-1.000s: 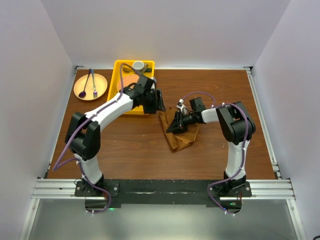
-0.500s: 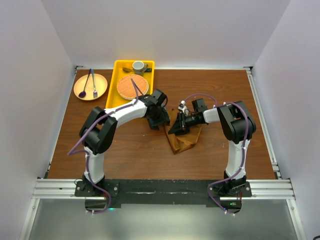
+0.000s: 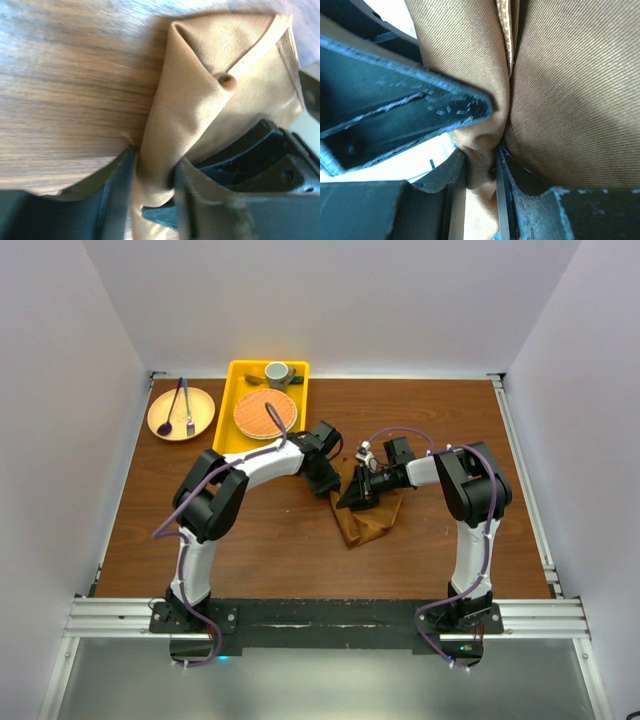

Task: Fold the napkin, place the utensils inside, and roll it up
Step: Roll the napkin with the utensil

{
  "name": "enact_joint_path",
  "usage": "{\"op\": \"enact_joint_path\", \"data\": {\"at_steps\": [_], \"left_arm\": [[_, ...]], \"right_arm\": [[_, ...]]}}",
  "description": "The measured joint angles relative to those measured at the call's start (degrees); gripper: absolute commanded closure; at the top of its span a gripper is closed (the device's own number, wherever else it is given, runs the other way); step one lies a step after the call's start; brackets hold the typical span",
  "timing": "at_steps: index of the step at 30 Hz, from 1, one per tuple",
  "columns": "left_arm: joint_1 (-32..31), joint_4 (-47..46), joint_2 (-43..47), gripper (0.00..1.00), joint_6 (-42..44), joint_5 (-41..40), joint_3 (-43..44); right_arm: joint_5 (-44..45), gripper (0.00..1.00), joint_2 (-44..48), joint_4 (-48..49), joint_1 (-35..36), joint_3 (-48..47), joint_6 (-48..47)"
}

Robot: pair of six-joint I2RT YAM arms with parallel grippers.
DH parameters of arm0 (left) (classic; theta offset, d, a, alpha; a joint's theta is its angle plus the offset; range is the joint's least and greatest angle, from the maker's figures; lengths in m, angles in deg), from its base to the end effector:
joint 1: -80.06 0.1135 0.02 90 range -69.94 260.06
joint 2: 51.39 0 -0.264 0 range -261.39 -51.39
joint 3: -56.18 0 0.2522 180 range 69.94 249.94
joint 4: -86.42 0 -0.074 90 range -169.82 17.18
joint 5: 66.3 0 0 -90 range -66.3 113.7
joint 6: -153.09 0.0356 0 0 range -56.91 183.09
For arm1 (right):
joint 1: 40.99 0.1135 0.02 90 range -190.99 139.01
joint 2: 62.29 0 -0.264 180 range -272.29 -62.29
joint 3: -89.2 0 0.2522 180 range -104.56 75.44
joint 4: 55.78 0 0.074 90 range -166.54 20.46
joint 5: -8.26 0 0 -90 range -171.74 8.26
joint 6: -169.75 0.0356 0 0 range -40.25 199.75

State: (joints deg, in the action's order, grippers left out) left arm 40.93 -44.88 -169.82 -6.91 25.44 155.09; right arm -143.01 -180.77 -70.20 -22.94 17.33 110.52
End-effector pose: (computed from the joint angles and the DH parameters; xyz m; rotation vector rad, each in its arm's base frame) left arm 0.3283 -0.2684 0.1596 -0.7655 2.8044 -0.4813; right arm 0.3357 0.1422 0.0826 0.1075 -2.6322 -1.6824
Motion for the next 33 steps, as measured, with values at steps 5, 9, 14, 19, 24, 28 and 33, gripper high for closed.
{"op": "enact_joint_path", "data": {"at_steps": [5, 9, 14, 19, 24, 28, 33], "left_arm": [[-0.3, 1.2, -1.0, 1.0, -0.2, -1.0, 1.7], [-0.4, 5.7, -4.1, 1.0, 2.2, -0.5, 7.3], [-0.4, 6.8, -5.3, 1.0, 3.8, 0.4, 9.2], [-0.3, 8.5, -6.2, 1.0, 5.1, 1.1, 10.8], [-0.2, 10.1, -6.6, 1.0, 6.2, 2.1, 11.7], [0.0, 11.2, -7.0, 1.0, 7.0, 3.3, 12.3], [0.5, 11.6, -7.1, 1.0, 8.1, 5.1, 12.3]], "right_arm": [[0.1, 0.82, 0.0, -0.2, 0.0, 0.0, -0.4], [1.8, 0.66, 0.5, -3.7, 0.0, -1.3, -2.2], [9.0, 0.43, 4.8, -12.1, 0.7, -3.7, -7.4], [22.3, 0.34, 13.4, -18.5, 3.0, -3.7, -12.3], [36.2, 0.32, 24.6, -18.3, 10.2, -0.2, -13.7], [51.7, 0.31, 34.1, -14.4, 22.3, 5.9, -13.4], [66.4, 0.31, 37.3, -11.1, 31.4, 9.5, -12.8]]}}
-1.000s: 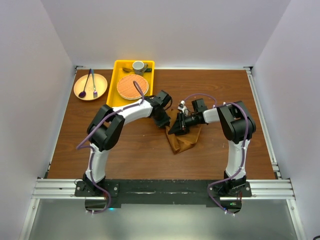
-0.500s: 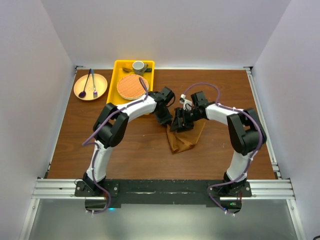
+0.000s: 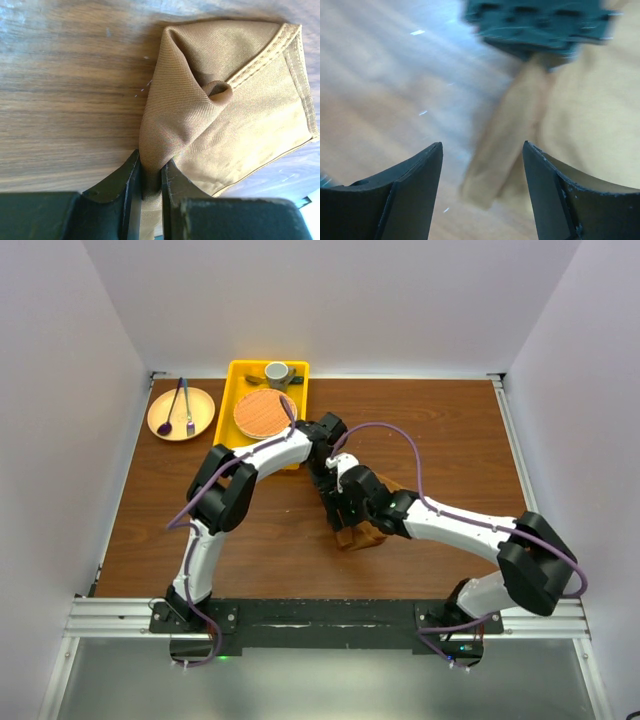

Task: Fold the napkin, place the utensils inside, and roll it up
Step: Roll the napkin with the utensil

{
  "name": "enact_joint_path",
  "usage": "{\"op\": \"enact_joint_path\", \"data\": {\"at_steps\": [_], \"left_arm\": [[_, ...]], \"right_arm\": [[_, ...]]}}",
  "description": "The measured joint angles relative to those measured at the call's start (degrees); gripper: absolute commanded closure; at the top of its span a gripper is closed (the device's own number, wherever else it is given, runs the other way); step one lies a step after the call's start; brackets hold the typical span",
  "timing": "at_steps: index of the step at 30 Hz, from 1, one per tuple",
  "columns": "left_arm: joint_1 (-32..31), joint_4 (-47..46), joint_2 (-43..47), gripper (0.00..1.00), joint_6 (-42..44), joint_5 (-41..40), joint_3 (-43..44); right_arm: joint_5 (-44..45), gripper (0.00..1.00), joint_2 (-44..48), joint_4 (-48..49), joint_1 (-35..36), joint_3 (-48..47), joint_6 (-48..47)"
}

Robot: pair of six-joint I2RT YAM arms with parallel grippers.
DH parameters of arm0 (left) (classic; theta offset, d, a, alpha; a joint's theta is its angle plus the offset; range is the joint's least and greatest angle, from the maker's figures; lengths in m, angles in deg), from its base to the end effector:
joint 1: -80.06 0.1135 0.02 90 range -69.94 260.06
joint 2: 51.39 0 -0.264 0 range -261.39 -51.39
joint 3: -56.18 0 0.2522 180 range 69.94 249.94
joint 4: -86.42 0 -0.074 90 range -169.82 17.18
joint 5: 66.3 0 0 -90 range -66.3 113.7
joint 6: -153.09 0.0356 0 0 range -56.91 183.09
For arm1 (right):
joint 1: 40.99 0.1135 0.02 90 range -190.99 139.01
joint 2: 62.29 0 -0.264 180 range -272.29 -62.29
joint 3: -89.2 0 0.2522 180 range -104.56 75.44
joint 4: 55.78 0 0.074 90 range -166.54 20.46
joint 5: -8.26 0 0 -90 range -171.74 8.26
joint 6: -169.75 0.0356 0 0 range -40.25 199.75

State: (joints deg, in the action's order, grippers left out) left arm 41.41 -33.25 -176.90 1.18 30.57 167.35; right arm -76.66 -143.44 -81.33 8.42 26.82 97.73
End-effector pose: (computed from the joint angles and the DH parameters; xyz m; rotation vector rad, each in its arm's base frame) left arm 0.3461 -0.2823 0.1605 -0.5873 2.9750 -0.4302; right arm 0.1953 0.2231 0.2167 -0.6044 2.3130 0.4703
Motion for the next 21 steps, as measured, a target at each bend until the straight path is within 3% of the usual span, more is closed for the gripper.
{"op": "enact_joint_path", "data": {"at_steps": [6, 14, 21], "left_arm": [[0.4, 0.5, 0.0, 1.0, 0.1, 1.1, -0.2], [0.4, 0.5, 0.0, 1.0, 0.0, 1.3, -0.2], [0.5, 0.5, 0.0, 1.0, -0.1, 1.3, -0.4]], "right_arm": [[10.3, 0.33, -4.7, 1.9, 2.5, 0.1, 0.0], [13.9, 0.41, -9.7, 2.4, 4.2, -0.3, 1.2], [15.7, 0.41, -12.3, 2.9, 4.2, -2.3, 2.0]]}}
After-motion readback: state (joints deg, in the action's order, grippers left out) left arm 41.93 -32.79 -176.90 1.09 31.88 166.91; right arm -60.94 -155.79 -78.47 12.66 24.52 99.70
